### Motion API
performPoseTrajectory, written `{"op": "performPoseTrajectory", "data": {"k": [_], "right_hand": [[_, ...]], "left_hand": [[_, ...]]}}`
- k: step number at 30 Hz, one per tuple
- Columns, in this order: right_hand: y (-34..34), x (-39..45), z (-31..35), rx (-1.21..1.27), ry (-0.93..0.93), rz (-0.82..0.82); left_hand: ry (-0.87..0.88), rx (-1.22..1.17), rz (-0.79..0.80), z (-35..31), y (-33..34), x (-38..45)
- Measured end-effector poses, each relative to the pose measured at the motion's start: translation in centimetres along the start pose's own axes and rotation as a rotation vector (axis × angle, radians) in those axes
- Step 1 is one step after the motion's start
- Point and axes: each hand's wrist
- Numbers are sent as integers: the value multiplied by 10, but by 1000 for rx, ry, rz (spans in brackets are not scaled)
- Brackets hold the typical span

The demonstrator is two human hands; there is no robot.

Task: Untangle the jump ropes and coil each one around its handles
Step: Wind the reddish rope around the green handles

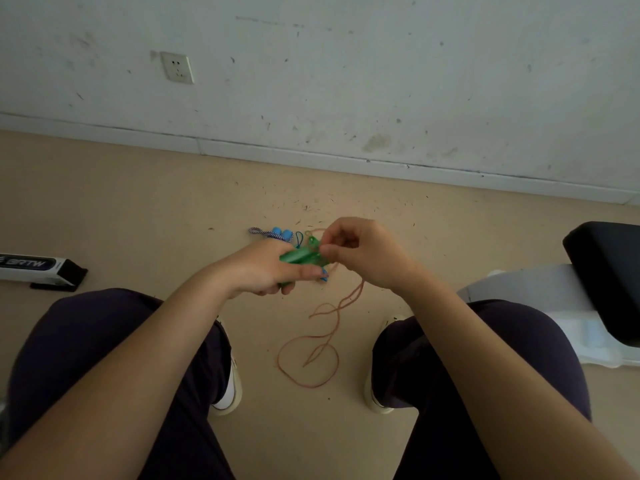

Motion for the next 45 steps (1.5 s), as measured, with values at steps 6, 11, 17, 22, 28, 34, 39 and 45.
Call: {"op": "performPoseTrajectory", "data": {"k": [6, 11, 17, 22, 28, 34, 39, 45], "right_hand": [[-12, -2, -3, 79, 143, -146], [-10, -4, -2, 59, 188, -192], [-12, -1, -8, 41, 177, -239], [-12, 3, -10, 34, 96, -223], [-19, 2, -7, 290, 36, -275], [-13, 6, -8, 159, 8, -415], [-2, 8, -13, -172, -75, -415], [0, 8, -10, -324, -173, -329]], "left_hand": [[26, -212, -143, 4, -9, 2], [27, -272, -163, 3, -10, 0], [38, -283, -99, 2, -13, -4], [74, -357, 8, 1, -14, -7], [140, -557, 200, -1, -19, -11], [183, -747, 162, -2, -13, -9], [186, -890, -28, -2, -12, -3], [134, -584, -298, 4, -11, 2]]}}
Point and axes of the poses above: each hand's wrist, its own x-axis towards the middle knuckle, its own y-axis out of the palm, z = x × y, and after that the axes turned 7 degrees about -x, right-handed
